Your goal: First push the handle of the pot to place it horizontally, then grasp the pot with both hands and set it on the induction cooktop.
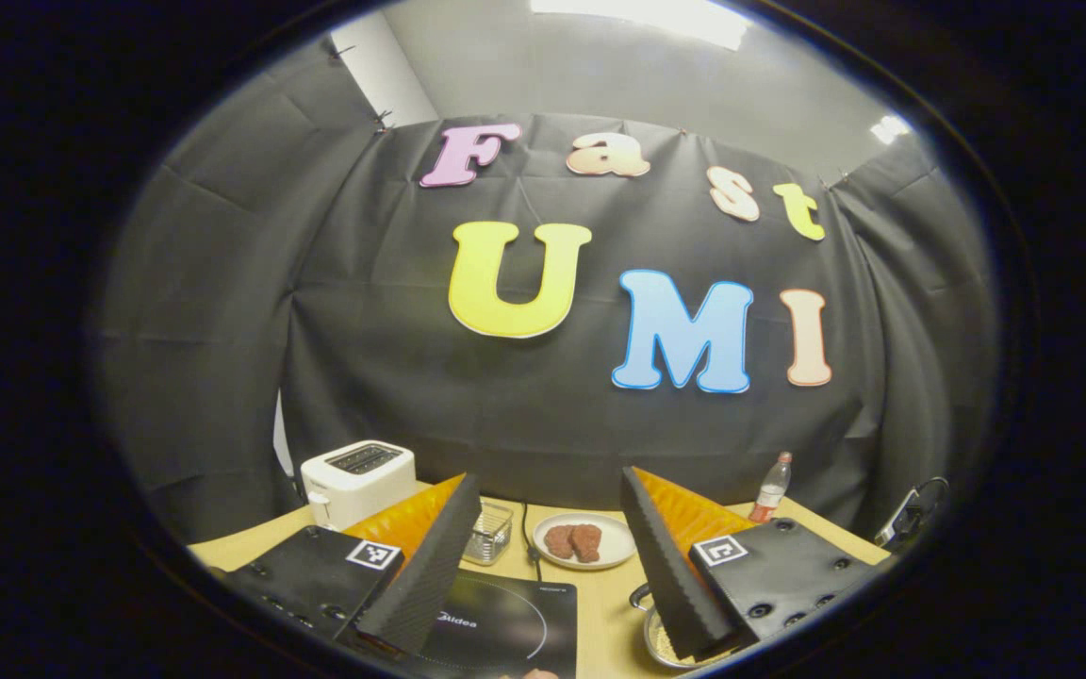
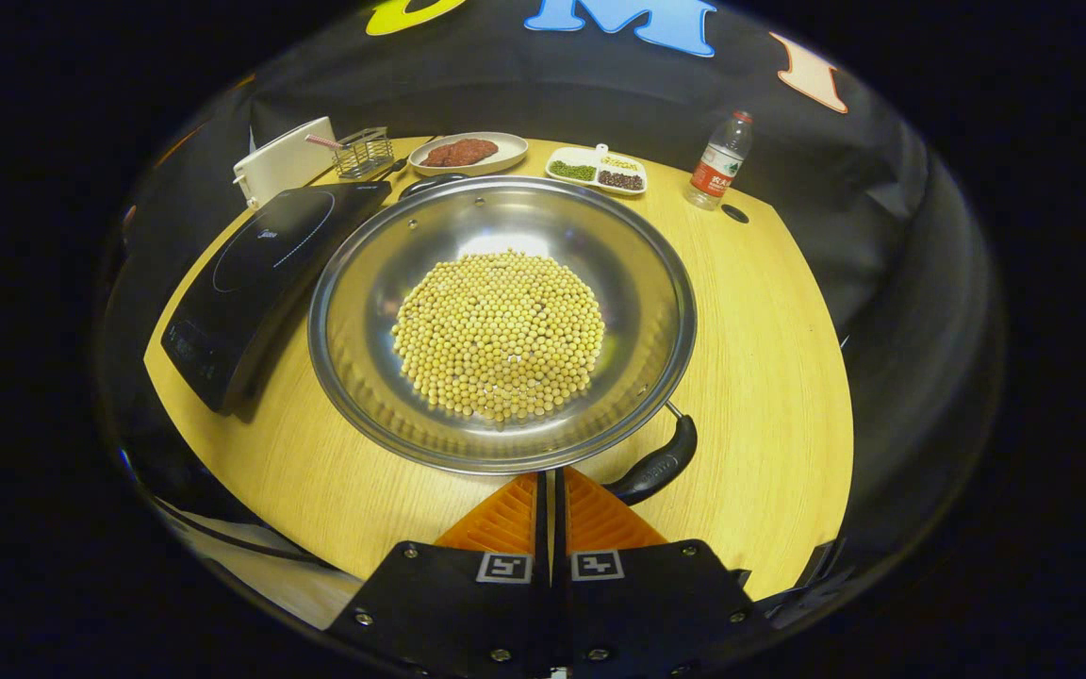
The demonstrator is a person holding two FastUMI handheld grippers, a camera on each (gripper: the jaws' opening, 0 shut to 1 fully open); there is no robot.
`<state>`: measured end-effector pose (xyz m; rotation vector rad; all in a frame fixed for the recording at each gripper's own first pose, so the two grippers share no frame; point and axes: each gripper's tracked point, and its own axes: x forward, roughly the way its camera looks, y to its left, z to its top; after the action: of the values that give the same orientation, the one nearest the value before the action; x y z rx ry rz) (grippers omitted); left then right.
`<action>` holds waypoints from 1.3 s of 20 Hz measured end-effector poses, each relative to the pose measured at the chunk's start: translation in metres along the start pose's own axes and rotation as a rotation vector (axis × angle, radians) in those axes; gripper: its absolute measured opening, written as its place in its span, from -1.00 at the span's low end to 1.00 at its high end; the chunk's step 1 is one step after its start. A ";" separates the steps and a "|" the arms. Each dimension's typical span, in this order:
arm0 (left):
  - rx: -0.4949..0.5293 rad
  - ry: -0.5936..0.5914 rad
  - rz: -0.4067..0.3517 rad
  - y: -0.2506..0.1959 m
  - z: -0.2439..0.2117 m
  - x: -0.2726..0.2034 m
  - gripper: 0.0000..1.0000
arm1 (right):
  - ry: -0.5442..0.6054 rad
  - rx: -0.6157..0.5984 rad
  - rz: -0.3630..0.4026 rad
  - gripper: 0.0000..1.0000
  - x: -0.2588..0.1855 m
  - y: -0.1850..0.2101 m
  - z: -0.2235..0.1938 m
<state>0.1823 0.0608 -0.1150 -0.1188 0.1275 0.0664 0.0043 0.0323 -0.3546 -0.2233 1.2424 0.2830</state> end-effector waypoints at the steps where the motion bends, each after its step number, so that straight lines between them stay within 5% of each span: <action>1: -0.001 0.004 -0.001 -0.002 0.000 -0.001 0.99 | -0.002 -0.001 -0.008 -0.98 0.001 -0.004 0.000; 5: 0.026 0.012 0.008 -0.014 -0.001 -0.001 0.99 | -0.012 0.000 -0.018 -0.98 0.007 -0.024 0.003; 17: 0.091 0.001 0.206 -0.019 0.006 -0.051 0.94 | -0.083 -0.191 -0.068 -0.98 0.042 -0.086 0.036; 26: 0.128 0.053 0.210 -0.039 -0.023 -0.058 0.94 | -0.233 -0.061 -0.109 -0.99 0.055 -0.108 0.075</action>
<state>0.1246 0.0156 -0.1256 0.0208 0.1962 0.2641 0.1237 -0.0408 -0.3819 -0.3009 0.9887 0.2457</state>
